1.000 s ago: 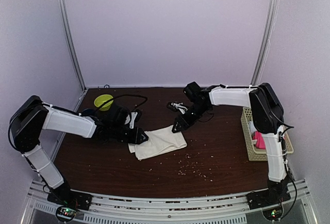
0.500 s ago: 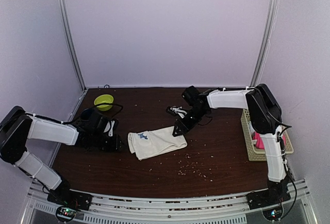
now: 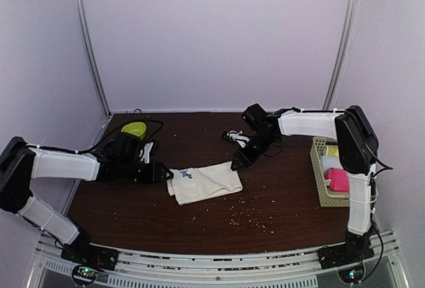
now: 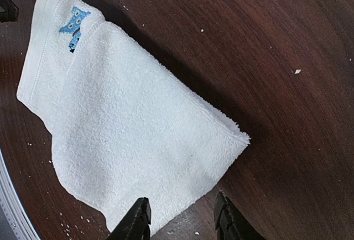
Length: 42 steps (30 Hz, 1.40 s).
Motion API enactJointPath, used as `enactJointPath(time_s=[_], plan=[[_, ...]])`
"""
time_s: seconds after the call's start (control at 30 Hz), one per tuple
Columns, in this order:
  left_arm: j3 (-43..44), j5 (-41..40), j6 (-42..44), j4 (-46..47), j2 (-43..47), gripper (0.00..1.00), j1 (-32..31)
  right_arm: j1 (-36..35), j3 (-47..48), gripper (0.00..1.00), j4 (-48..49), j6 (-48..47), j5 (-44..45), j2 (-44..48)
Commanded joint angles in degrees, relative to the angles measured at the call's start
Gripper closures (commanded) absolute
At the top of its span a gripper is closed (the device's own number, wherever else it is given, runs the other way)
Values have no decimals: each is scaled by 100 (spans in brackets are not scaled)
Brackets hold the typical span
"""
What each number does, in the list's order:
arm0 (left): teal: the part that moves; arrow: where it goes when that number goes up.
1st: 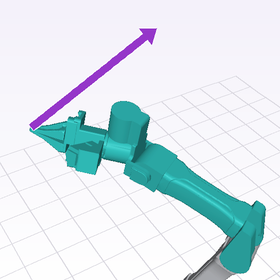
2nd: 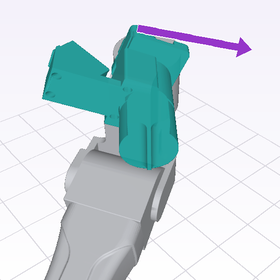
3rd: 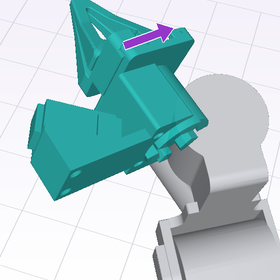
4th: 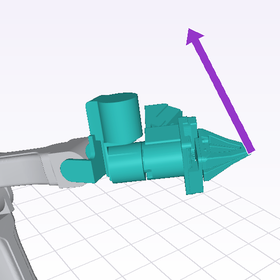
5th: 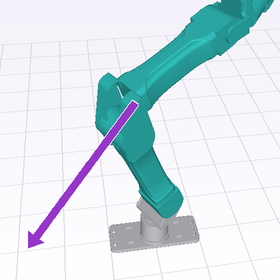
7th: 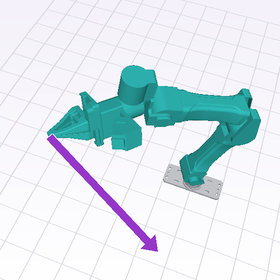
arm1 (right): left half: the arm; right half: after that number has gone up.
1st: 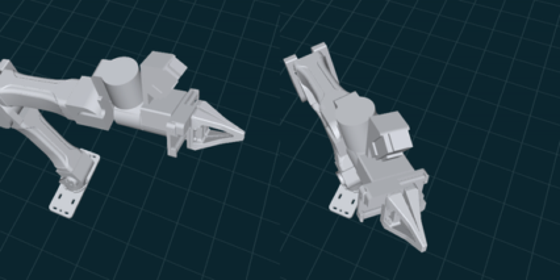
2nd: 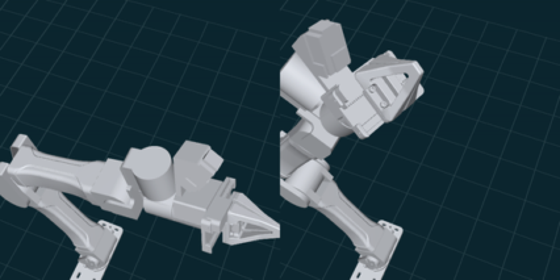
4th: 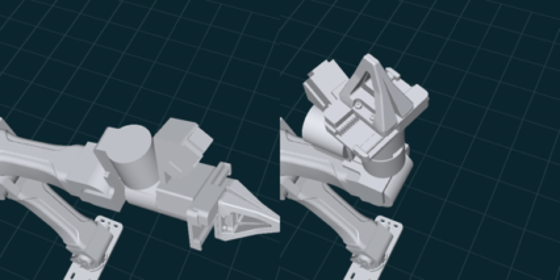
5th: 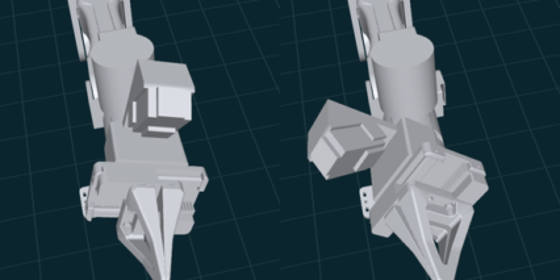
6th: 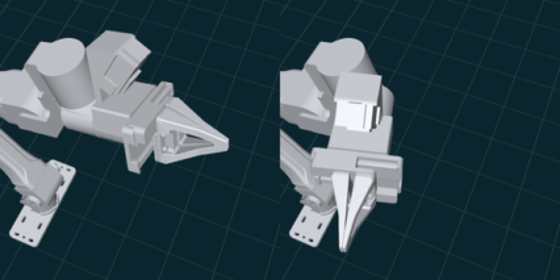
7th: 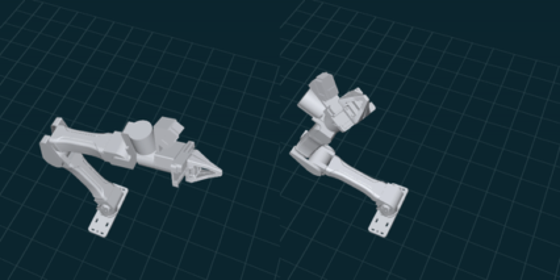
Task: Roll the towels
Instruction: Smooth out the towel at the center of the board.
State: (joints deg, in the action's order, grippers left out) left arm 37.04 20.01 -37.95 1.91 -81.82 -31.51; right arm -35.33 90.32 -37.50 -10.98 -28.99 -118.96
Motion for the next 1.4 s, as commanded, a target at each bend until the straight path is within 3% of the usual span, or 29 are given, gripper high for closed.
enactJointPath(time_s=[0.0,0.33,0.67,0.83,1.1,1.37], plan=[[-229,399,-535,260,61,60,-120,18,-99,58,49,-368,169,444],[-468,577,-1019,838,-255,64,-280,-7,457,58,41,-574,162,23],[-248,638,-1102,1178,-964,66,-307,-126,139,59,242,-772,68,-36],[-227,762,-1160,1427,-1040,76,-337,-193,-97,59,115,-1036,52,-107],[-135,825,-1057,843,-817,100,-324,-177,-309,59,129,-1042,488,-205],[-116,857,-1013,88,-391,100,-195,-132,-375,59,111,-941,767,-376]])
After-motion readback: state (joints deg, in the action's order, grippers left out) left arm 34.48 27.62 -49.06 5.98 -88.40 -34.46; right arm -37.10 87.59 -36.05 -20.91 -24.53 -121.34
